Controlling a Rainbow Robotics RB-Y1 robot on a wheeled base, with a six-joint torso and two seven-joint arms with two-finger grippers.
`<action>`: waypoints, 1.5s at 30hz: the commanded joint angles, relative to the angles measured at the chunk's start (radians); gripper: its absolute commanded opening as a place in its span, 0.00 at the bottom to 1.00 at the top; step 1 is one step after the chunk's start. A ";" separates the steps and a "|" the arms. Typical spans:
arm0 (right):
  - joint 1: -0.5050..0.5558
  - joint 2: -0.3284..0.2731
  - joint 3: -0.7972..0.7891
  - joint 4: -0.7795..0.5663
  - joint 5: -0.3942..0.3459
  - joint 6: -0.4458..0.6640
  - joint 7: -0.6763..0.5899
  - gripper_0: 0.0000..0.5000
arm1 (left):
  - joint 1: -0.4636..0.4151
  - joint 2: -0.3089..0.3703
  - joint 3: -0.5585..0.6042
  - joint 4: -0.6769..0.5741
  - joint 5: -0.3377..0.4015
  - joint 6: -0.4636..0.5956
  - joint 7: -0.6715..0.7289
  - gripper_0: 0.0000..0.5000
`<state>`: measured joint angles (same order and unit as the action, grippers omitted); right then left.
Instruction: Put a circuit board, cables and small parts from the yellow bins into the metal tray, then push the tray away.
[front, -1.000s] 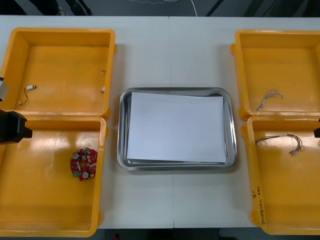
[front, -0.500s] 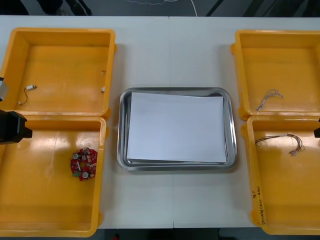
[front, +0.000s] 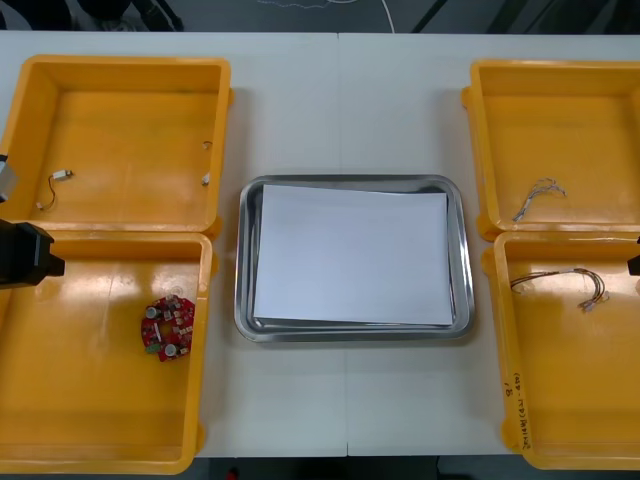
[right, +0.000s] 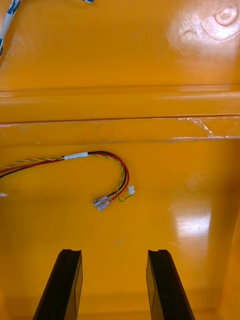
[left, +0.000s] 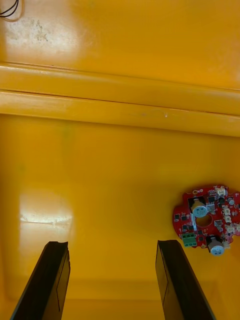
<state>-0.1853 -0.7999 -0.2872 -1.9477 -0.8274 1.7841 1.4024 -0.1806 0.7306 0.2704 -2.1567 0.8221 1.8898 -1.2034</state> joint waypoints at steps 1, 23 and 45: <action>-0.016 -0.002 0.007 -0.023 -0.006 0.001 -0.020 0.74 | -0.002 0.039 -0.010 -0.009 0.006 -0.008 -0.039 1.00; -0.016 -0.002 0.007 -0.023 -0.006 0.001 -0.020 0.74 | -0.002 0.039 -0.010 -0.009 0.006 -0.008 -0.039 1.00; -0.016 -0.002 0.007 -0.023 -0.006 0.001 -0.020 0.74 | -0.002 0.039 -0.010 -0.009 0.006 -0.008 -0.039 1.00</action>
<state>-0.1853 -0.7999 -0.2872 -1.9477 -0.8274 1.7841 1.4024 -0.1806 0.7306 0.2704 -2.1567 0.8221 1.8898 -1.2034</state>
